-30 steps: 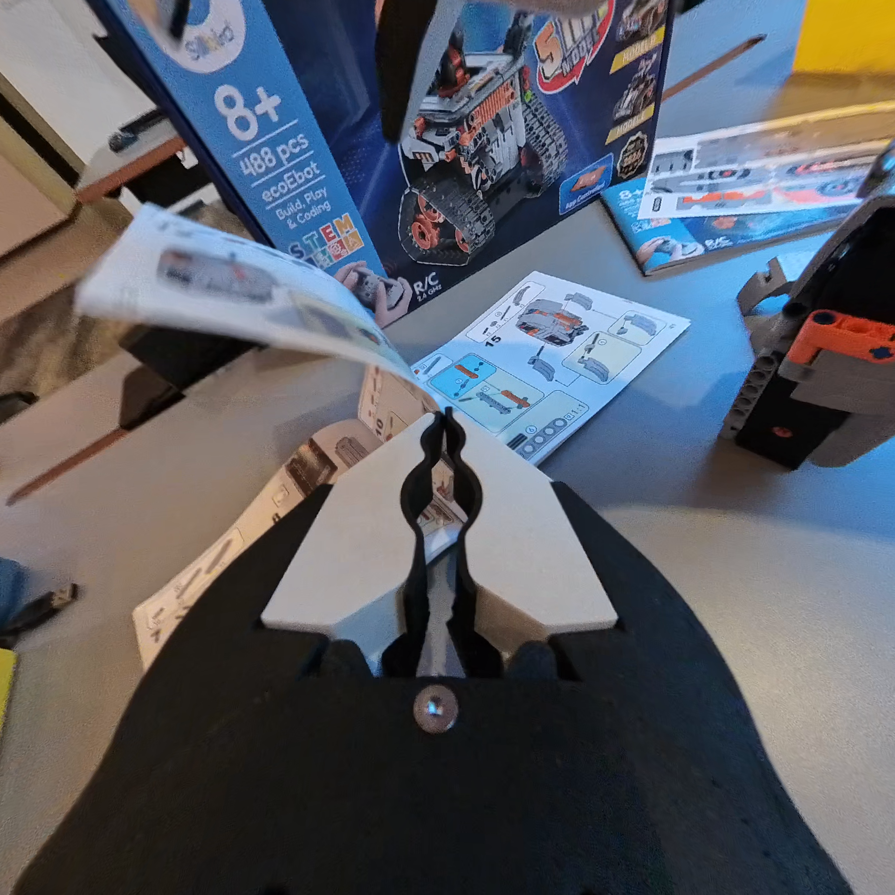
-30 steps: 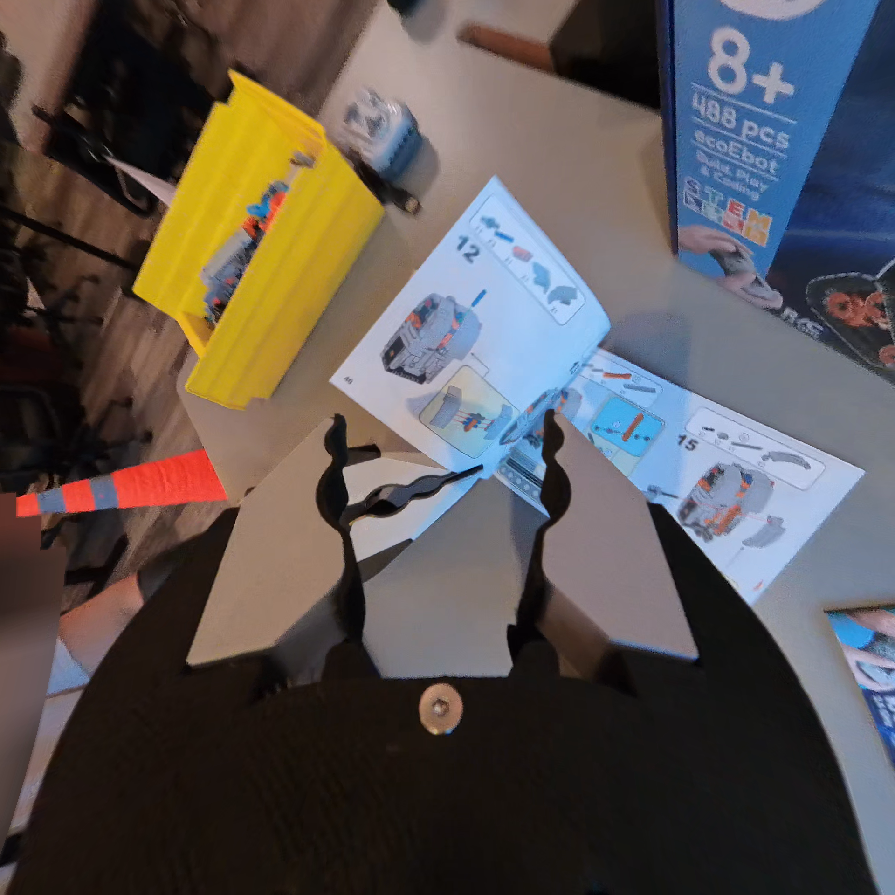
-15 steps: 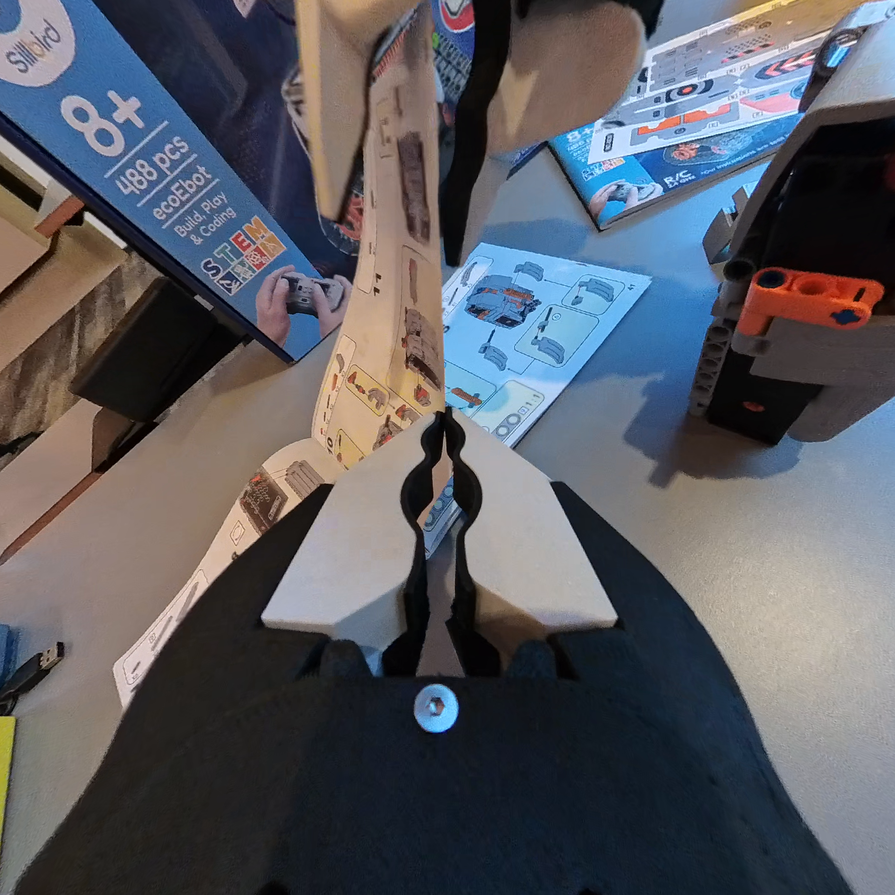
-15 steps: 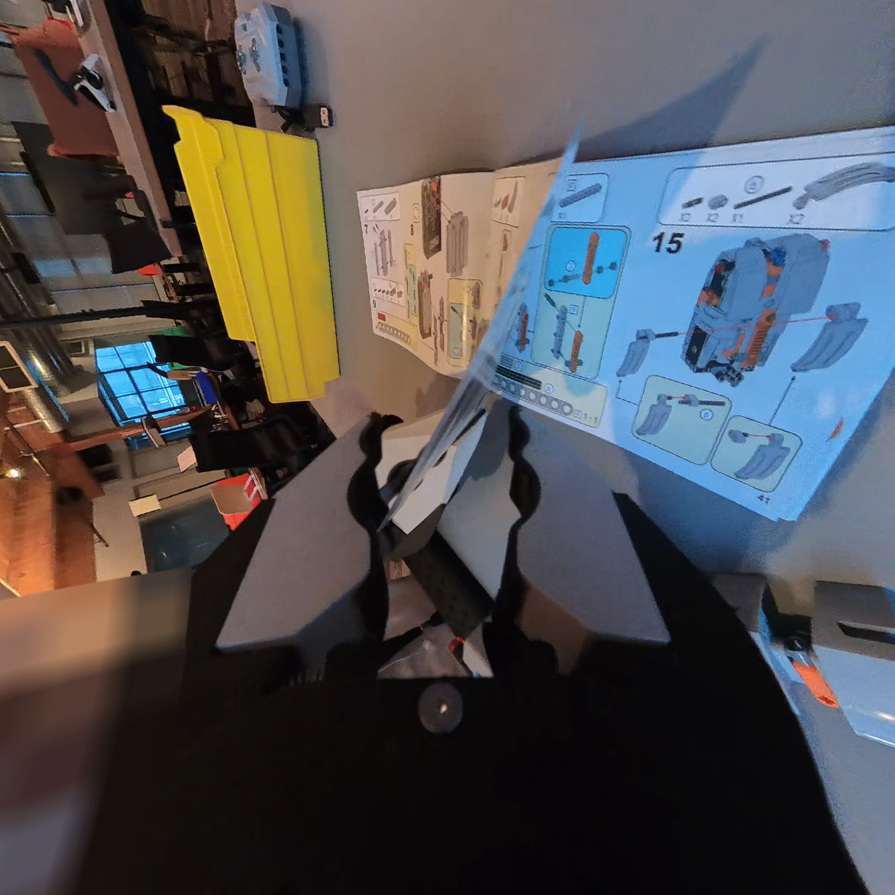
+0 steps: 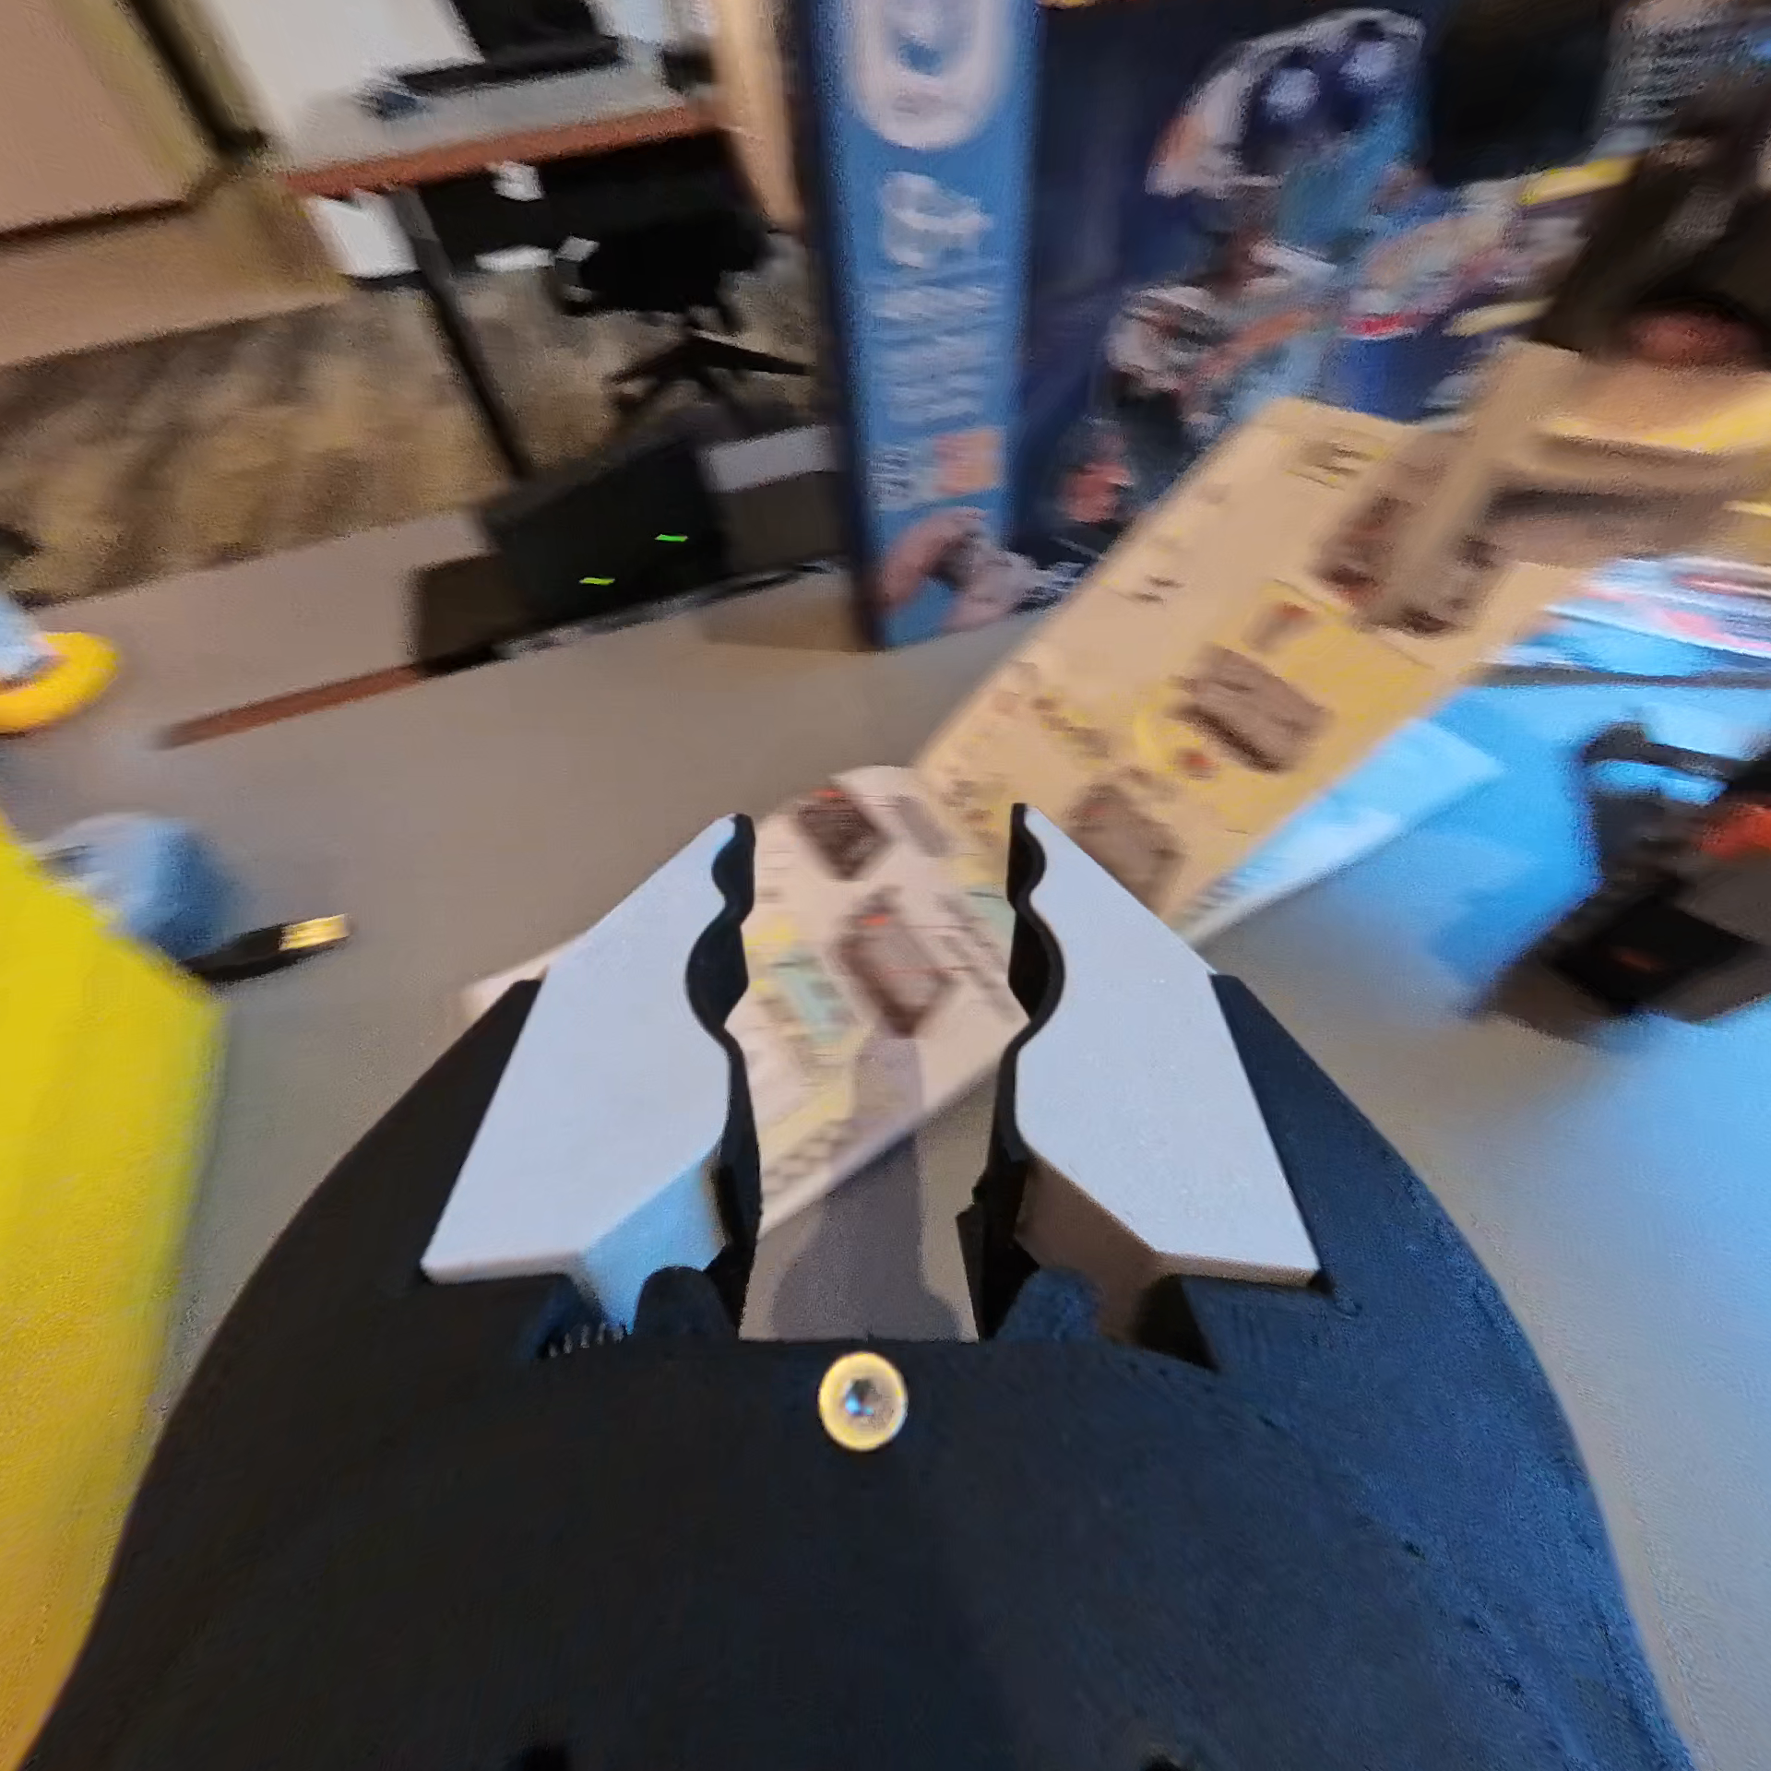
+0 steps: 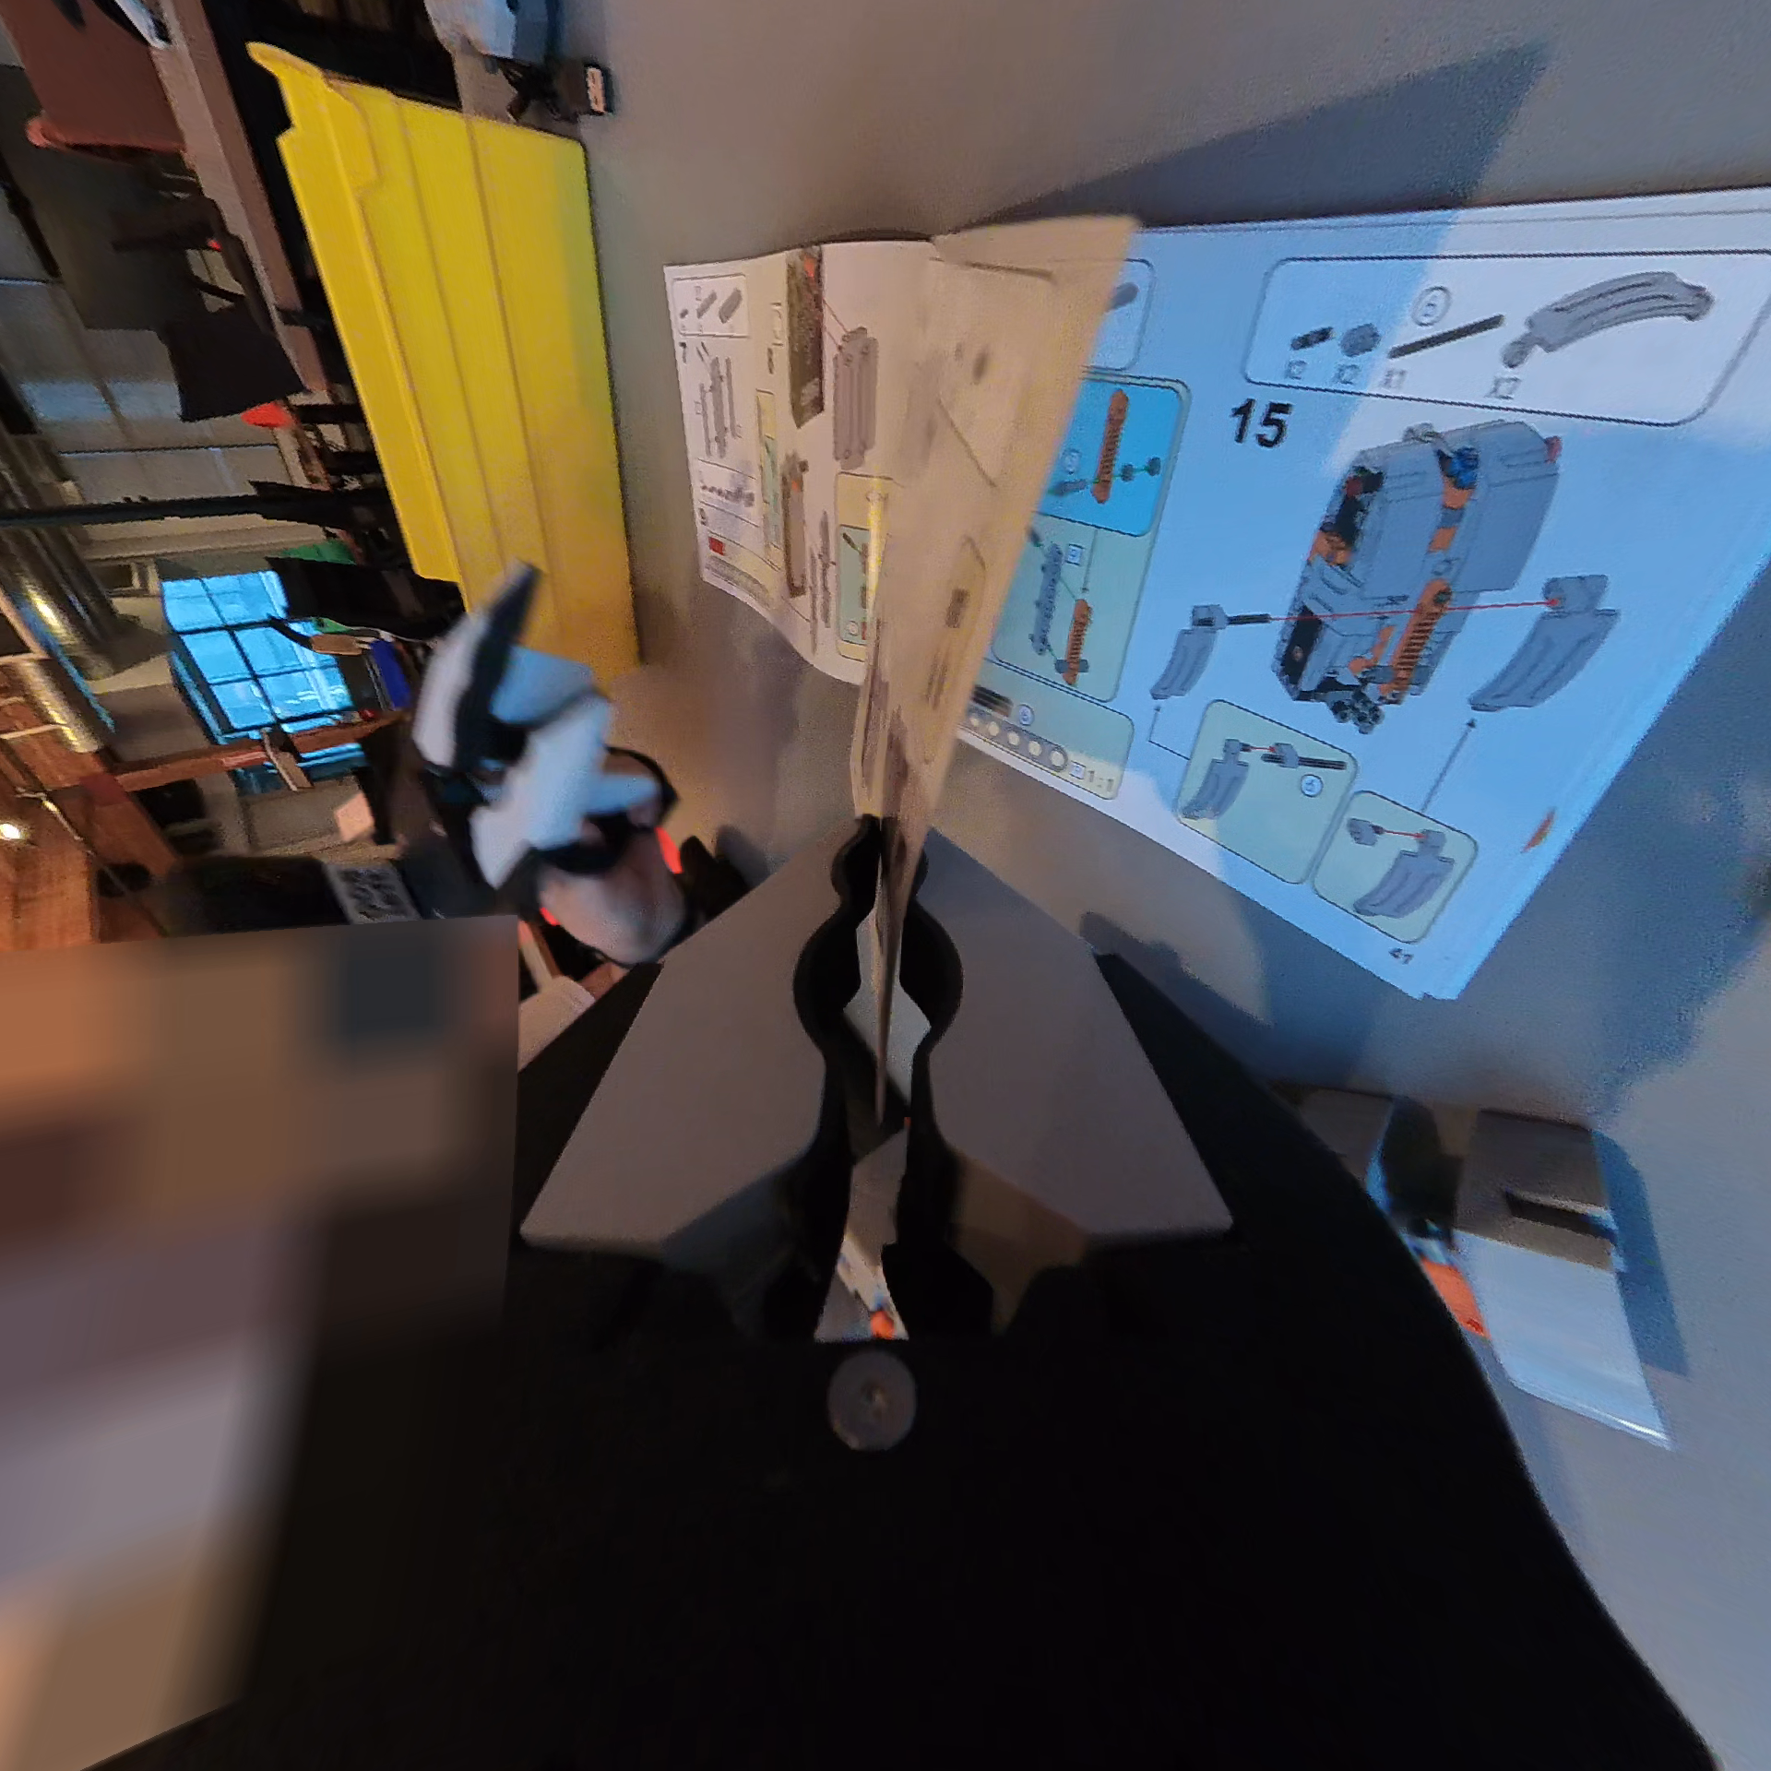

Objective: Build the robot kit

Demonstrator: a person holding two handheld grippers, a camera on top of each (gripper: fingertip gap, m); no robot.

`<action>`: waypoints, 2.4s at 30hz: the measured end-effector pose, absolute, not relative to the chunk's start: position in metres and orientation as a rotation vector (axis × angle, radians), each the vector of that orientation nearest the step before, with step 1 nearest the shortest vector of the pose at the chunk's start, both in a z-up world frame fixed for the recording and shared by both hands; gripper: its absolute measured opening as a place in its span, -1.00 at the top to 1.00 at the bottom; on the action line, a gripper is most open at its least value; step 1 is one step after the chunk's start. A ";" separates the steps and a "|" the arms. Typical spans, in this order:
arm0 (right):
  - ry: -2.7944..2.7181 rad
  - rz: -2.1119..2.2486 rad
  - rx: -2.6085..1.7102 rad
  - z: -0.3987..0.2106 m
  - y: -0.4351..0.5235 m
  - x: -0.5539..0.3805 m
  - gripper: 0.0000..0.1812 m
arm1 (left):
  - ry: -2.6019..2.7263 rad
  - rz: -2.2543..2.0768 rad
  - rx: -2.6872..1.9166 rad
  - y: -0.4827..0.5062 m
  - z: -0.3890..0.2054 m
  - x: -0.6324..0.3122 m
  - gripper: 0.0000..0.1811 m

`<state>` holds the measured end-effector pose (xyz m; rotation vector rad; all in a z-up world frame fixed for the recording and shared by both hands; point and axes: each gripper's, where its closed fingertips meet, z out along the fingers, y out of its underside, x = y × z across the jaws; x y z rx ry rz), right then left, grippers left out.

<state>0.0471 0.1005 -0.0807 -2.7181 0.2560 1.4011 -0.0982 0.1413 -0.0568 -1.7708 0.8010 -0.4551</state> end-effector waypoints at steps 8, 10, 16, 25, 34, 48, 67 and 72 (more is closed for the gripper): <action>0.203 1.313 -2.785 -0.101 0.098 0.063 1.00 | 0.637 -0.322 -2.010 0.200 -0.092 -0.168 0.51; 0.200 1.341 -2.786 -0.101 0.097 0.061 1.00 | 0.645 -0.329 -2.014 0.199 -0.095 -0.166 0.52; 0.183 1.330 -2.806 -0.107 0.095 0.061 1.00 | 0.672 -0.246 -1.962 0.198 -0.085 -0.166 0.54; 0.217 1.406 -2.763 -0.103 0.095 0.057 1.00 | 0.659 -0.295 -1.976 0.198 -0.087 -0.163 0.55; 0.164 1.408 -2.703 -0.092 0.097 0.047 1.00 | 0.564 -0.336 -1.854 0.197 -0.056 -0.168 0.52; -0.195 1.777 -2.486 -0.024 0.130 -0.112 0.62 | 0.405 -0.531 -1.663 0.128 0.009 -0.188 0.41; -0.624 0.512 -1.323 0.094 -0.060 0.060 -0.20 | 1.049 -1.092 -1.496 -0.013 -0.024 -0.065 0.13; -0.521 0.432 -1.487 -0.004 -0.043 0.102 -0.07 | 1.421 -0.962 -1.437 -0.005 -0.072 0.020 -0.05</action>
